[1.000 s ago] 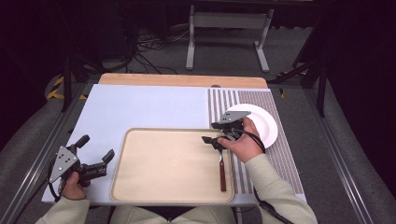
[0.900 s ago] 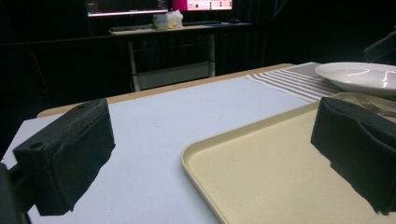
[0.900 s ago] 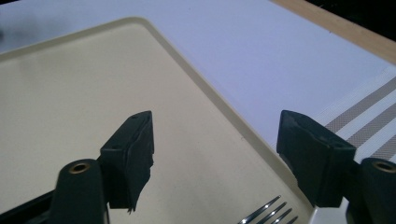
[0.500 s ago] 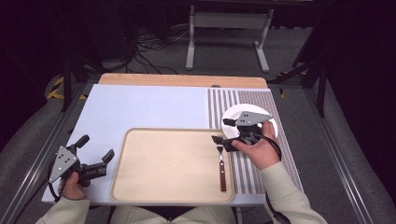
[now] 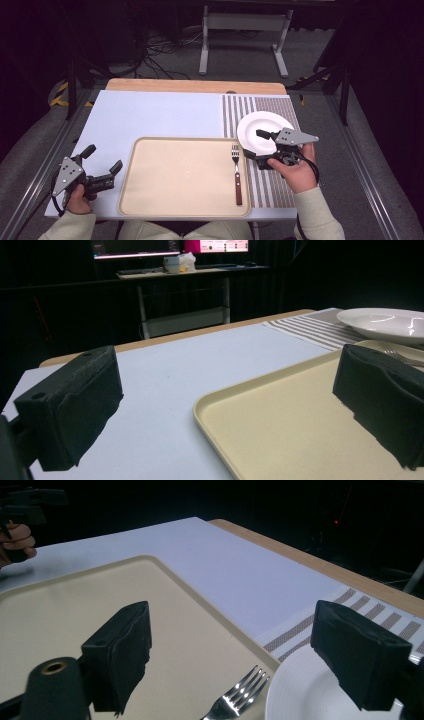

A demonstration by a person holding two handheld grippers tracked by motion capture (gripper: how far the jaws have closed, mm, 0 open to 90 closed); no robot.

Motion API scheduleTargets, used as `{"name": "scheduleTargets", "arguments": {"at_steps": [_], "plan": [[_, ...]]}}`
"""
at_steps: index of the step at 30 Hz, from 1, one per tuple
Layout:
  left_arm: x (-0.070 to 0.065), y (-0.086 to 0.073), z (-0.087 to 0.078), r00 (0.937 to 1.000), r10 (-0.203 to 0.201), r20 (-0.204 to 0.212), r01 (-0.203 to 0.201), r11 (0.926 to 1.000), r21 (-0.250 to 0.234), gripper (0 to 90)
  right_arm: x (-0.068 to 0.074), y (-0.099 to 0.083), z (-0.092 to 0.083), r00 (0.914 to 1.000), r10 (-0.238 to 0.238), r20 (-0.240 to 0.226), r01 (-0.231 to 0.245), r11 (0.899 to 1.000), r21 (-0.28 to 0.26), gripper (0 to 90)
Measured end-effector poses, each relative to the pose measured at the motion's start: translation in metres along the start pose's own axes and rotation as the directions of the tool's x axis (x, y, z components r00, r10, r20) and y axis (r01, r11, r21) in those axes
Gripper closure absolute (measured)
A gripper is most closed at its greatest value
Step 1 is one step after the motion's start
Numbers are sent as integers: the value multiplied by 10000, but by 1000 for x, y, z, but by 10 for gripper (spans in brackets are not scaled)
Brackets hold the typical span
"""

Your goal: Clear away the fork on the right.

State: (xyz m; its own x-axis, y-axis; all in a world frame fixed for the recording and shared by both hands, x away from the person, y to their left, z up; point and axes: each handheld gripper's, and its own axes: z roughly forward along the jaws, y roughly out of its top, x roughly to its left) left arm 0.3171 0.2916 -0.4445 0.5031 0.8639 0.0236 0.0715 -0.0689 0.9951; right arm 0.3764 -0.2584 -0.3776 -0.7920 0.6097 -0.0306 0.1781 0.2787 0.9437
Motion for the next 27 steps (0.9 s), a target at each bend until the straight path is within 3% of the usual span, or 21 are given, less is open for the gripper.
{"name": "scheduleTargets", "arguments": {"at_steps": [6,14,27], "plan": [[0,0,-1,10000,-10,14,10,10000,18,1,-5,-12,-16,9995,-7,318,14,9998,-218,163],[0,0,-1,10000,-28,2,28,10000,3,1,-7,-33,-34,9964,414,745,-360,9967,-723,162],[0,0,-1,10000,2,3,-2,10000,2,1,-10,-62,-47,9885,907,1207,-796,9924,-938,162]]}}
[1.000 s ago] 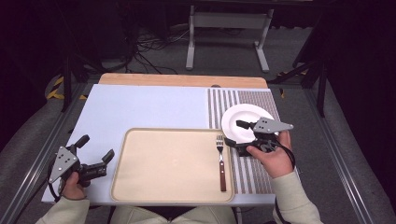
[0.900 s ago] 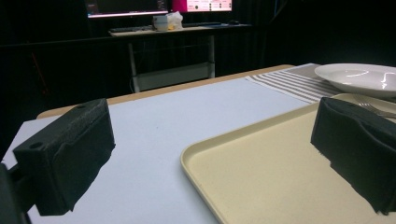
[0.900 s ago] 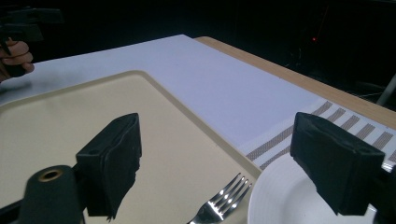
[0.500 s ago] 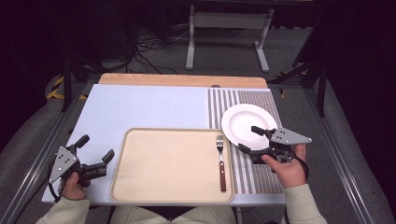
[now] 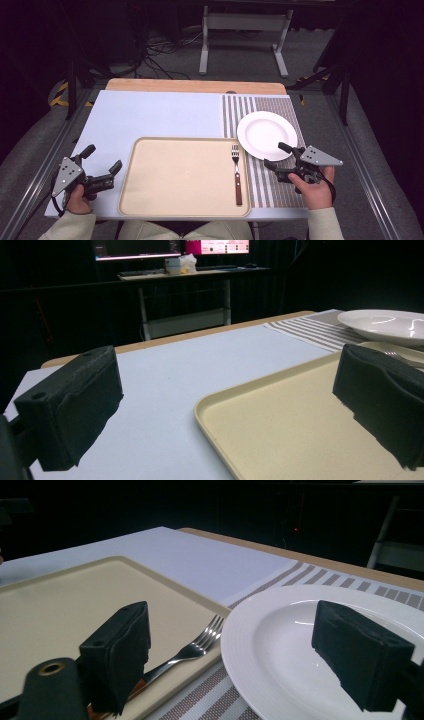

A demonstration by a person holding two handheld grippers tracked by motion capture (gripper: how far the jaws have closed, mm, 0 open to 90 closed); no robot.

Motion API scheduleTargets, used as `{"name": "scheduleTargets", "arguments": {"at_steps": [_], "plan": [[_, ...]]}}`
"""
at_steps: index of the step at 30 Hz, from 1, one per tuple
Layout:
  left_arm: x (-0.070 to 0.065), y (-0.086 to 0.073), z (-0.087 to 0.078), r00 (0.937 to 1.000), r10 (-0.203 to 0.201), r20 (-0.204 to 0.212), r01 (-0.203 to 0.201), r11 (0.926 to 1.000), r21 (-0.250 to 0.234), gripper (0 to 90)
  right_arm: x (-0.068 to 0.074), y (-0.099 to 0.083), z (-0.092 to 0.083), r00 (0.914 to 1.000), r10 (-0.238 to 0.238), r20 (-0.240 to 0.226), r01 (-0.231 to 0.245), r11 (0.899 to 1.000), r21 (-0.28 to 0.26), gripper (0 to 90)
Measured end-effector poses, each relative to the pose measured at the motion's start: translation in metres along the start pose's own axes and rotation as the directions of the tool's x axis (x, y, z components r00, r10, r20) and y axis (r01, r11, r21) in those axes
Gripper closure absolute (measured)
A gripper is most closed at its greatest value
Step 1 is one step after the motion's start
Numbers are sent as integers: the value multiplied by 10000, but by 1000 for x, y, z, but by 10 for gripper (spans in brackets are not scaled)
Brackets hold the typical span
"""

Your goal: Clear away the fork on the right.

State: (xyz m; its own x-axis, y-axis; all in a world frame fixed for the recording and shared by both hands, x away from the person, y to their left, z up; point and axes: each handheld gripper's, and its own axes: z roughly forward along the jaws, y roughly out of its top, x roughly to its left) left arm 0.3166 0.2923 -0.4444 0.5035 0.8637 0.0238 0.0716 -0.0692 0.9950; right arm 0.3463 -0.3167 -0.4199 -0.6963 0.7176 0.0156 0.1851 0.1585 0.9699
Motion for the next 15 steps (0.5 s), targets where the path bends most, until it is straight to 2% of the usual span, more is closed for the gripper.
{"name": "scheduleTargets", "arguments": {"at_steps": [3,6,10,15], "plan": [[0,0,0,10000,-32,-22,32,10000,-69,1,-1,-6,-3,9998,147,115,-147,9999,-64,162],[2,0,0,10000,-19,-14,19,10000,-35,1,-2,-14,-6,9992,291,258,-296,9994,185,162],[2,0,-1,10000,-84,-46,84,9999,-75,1,-6,-19,-9,9980,388,508,-399,9990,202,162],[4,-1,-1,9997,-238,-43,238,9997,-75,1,-7,-22,-9,9975,462,533,-476,9985,262,162]]}}
